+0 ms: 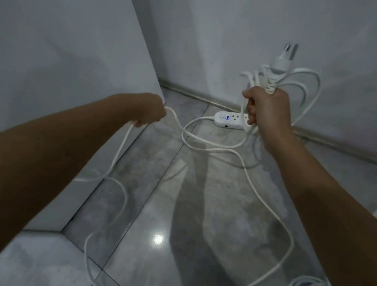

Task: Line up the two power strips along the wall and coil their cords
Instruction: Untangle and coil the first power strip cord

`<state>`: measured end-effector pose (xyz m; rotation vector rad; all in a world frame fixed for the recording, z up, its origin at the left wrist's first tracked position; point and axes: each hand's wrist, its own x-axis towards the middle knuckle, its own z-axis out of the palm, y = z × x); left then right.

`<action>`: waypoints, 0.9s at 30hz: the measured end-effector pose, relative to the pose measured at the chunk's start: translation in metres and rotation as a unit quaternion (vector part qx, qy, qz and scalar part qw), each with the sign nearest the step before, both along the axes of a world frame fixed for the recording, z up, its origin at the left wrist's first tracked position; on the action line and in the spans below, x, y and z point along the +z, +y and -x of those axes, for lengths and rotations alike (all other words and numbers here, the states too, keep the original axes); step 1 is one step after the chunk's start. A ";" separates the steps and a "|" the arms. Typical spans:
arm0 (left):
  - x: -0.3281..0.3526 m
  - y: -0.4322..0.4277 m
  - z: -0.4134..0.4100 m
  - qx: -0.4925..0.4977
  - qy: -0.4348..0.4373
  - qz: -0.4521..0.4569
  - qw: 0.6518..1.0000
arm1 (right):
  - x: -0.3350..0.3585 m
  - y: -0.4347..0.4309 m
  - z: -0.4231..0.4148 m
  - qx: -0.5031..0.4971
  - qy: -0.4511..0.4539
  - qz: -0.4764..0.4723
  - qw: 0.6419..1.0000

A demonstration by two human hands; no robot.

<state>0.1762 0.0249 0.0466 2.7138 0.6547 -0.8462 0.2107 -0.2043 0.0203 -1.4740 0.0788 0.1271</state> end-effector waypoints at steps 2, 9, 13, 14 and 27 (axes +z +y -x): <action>0.001 -0.004 -0.012 0.160 -0.036 0.164 0.973 | -0.008 0.009 0.009 0.040 -0.006 0.016 0.999; 0.009 -0.044 -0.029 0.324 -0.216 0.444 0.807 | -0.028 0.037 0.033 0.182 0.046 0.014 0.982; 0.015 -0.053 -0.032 0.311 -0.329 0.422 0.785 | -0.037 0.051 0.017 0.163 0.120 -0.049 0.978; 0.018 -0.052 -0.033 0.305 -0.349 0.413 0.784 | -0.040 0.053 0.011 0.159 0.160 -0.098 0.969; -0.024 -0.055 0.005 -0.148 -0.403 0.114 0.896 | -0.037 0.077 -0.023 0.192 0.277 -0.288 0.897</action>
